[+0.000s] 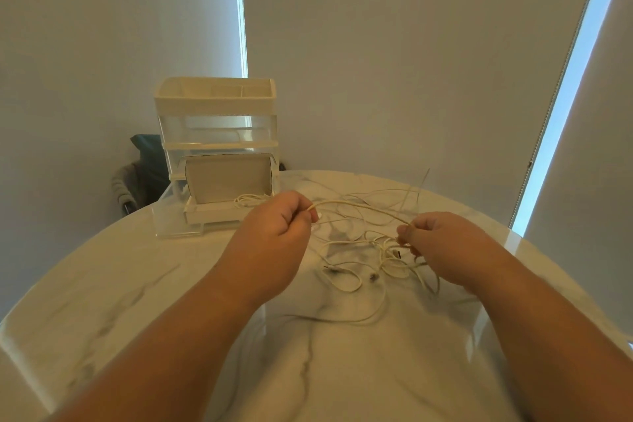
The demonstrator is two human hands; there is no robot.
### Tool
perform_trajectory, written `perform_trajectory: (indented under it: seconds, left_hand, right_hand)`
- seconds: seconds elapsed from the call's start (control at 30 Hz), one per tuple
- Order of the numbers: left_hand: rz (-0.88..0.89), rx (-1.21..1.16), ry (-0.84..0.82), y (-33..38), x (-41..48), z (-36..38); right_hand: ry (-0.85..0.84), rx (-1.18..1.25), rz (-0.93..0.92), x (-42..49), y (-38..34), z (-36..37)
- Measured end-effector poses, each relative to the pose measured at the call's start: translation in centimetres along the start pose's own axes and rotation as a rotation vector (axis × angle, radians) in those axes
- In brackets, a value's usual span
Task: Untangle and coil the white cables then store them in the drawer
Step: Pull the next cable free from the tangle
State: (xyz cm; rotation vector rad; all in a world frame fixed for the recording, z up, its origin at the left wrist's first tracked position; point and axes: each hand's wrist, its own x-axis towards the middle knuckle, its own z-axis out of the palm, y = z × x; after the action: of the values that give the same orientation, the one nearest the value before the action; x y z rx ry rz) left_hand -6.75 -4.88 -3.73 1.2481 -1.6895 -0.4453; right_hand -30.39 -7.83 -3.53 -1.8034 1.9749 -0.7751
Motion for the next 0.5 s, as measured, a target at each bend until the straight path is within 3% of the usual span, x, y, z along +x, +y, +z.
perform_trajectory:
  seconds: [0.1, 0.27, 0.37, 0.5]
  left_hand:
    - [-0.046, 0.028, -0.111, 0.0, -0.2, 0.0]
    - [-0.053, 0.059, -0.217, 0.2, -0.7, 1.1]
    - [-0.096, -0.032, -0.185, 0.4, -0.5, 1.2]
    - [-0.210, -0.210, -0.309, 0.5, -0.6, 1.5]
  right_hand:
    - [0.049, -0.048, -0.117, -0.5, -0.5, 0.4]
    - [0.096, 0.241, -0.518, -2.4, -2.2, 2.0]
    - [0.092, 0.322, -0.488, -2.1, -2.4, 2.9]
    - [0.108, 0.320, -0.490, -2.2, -2.5, 2.7]
